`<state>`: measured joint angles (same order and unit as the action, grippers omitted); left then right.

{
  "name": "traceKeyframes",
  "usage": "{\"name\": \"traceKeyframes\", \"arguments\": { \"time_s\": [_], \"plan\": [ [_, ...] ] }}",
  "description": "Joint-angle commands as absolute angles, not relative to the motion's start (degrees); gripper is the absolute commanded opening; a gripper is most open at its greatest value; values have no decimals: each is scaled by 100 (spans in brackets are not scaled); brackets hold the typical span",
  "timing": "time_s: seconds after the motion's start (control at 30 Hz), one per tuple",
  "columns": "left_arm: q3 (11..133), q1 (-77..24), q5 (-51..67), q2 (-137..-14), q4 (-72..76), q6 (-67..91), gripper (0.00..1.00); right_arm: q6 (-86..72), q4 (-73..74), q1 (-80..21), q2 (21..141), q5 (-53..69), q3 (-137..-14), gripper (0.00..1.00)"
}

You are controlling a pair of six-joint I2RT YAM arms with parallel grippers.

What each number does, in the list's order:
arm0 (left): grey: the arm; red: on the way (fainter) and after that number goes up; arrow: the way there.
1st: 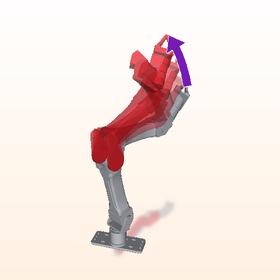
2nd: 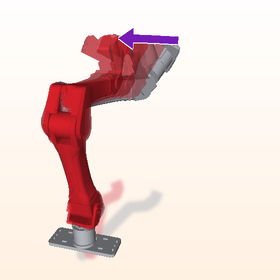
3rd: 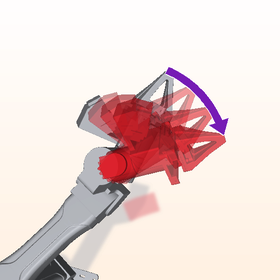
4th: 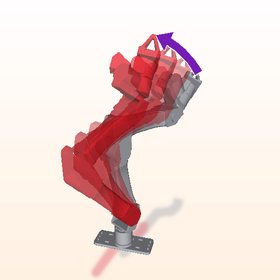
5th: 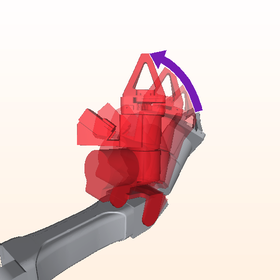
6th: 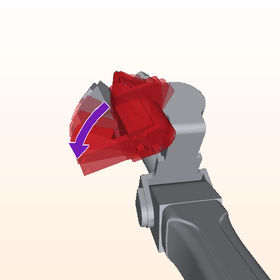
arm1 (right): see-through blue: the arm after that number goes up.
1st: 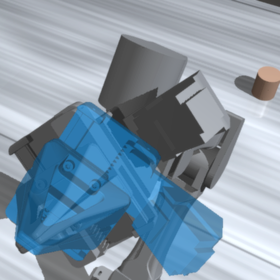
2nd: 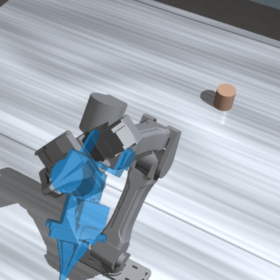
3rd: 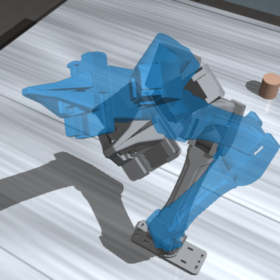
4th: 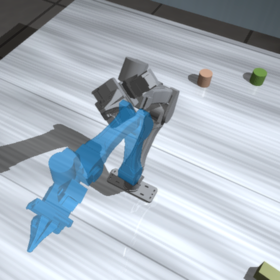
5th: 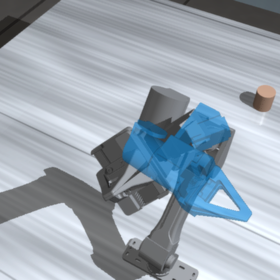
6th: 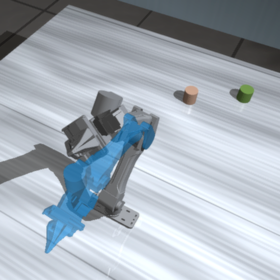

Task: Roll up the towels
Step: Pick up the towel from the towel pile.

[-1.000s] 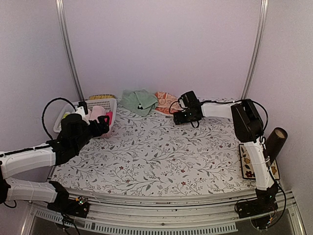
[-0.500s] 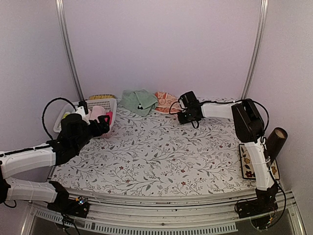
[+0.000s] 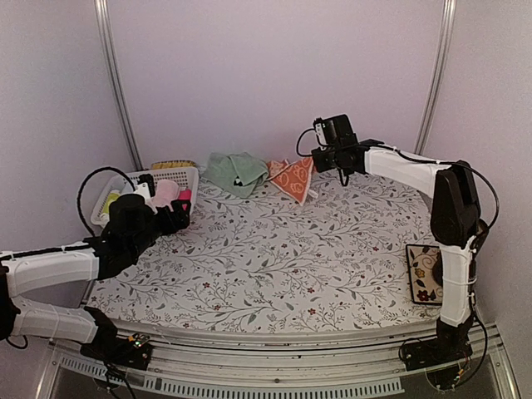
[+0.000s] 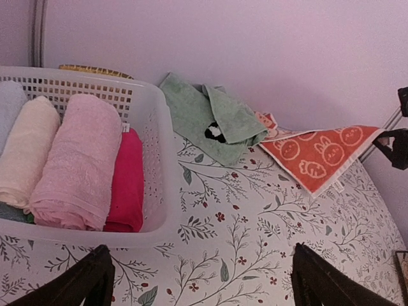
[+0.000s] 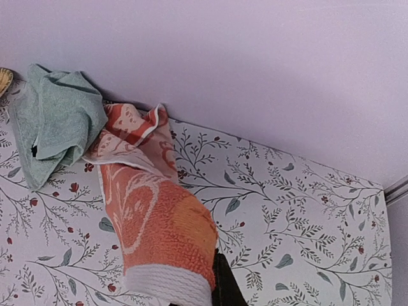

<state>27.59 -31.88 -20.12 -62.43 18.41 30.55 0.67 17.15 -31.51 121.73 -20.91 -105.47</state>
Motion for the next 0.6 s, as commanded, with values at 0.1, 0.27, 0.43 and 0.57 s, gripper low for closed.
{"name": "traceKeyframes", "arguments": {
  "time_s": [0.1, 0.27, 0.43, 0.57],
  "plan": [
    [2941, -3300, -1903, -6343, 1917, 3042, 97, 618, 1902, -3270, 11391, -2781, -10620, 2],
    [2986, -3331, -1881, -6419, 1902, 3016, 97, 982, 1919, -3436, 10766, -3141, -10486, 2],
    [3047, -3368, -1894, -6530, 1871, 2989, 97, 1093, 1989, -3588, 10067, -3192, -10319, 2],
    [3135, -3413, -1964, -6707, 1866, 2903, 97, 1148, 2084, -3738, 9661, -3146, -10229, 2]
  ]
}}
